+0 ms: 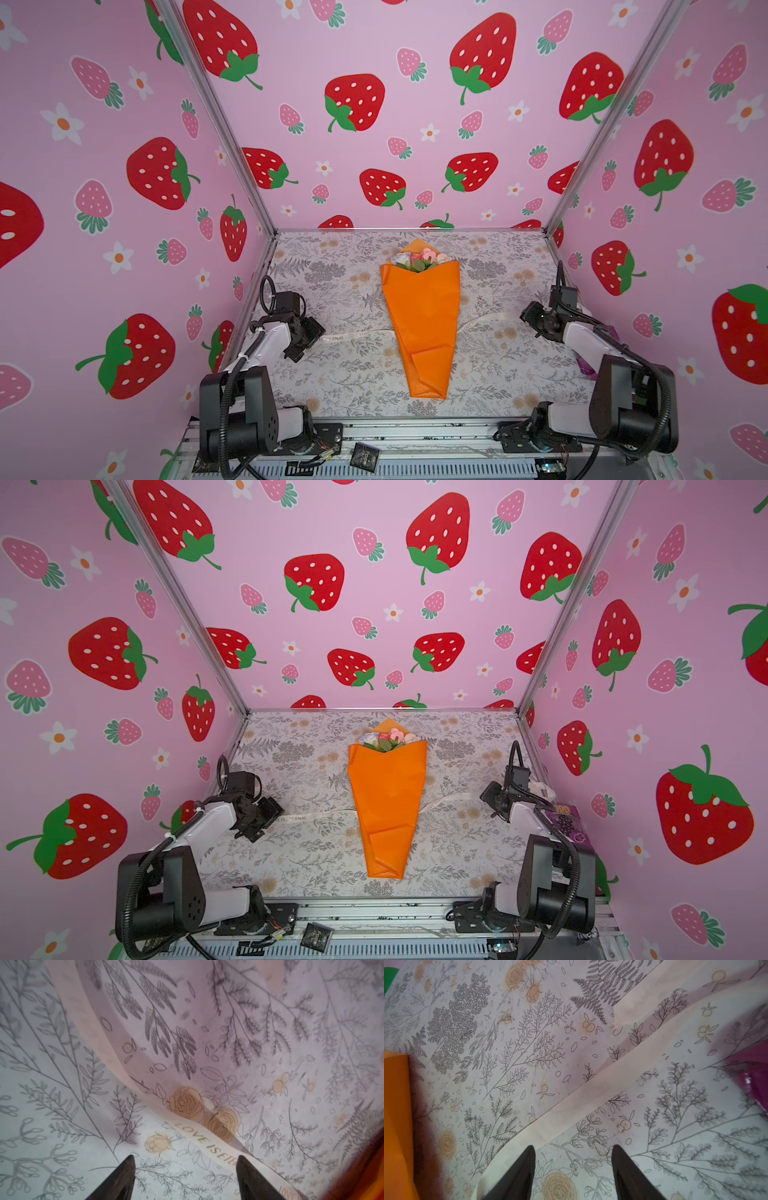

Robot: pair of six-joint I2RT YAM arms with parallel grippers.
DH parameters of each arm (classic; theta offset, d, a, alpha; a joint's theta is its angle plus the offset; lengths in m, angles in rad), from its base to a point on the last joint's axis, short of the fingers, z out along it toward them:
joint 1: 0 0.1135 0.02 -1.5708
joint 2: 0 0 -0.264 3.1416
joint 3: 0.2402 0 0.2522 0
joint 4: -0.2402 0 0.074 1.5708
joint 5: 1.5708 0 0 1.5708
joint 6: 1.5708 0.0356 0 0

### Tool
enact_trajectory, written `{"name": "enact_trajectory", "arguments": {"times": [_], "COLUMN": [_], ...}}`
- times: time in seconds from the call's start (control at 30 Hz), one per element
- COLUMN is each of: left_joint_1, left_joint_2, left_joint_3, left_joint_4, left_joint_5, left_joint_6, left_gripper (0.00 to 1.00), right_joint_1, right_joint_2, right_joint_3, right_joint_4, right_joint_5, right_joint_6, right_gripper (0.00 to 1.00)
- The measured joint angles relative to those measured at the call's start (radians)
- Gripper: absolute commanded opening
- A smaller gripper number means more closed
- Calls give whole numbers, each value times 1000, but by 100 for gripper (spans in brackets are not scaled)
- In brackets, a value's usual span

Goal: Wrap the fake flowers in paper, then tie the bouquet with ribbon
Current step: 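Release the cone and grasp the ribbon ends on each side with both grippers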

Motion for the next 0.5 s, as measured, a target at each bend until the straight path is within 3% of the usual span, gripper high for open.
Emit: {"name": "enact_trajectory", "arguments": {"times": [0.27,0.5], "left_joint_1": [19,26], "left_joint_2": [175,205], "left_joint_3": [93,109], "left_joint_4": [5,38], "left_joint_5": [-34,9], "left_joint_6": [12,61], "left_gripper": [65,21], "right_joint_1": [0,-31], "right_joint_2": [16,132], "right_joint_3": [4,89], "right_joint_4": [-11,-38], "right_joint_5": [0,4], "right_joint_6": [-18,-31], "right_gripper": [67,70]}}
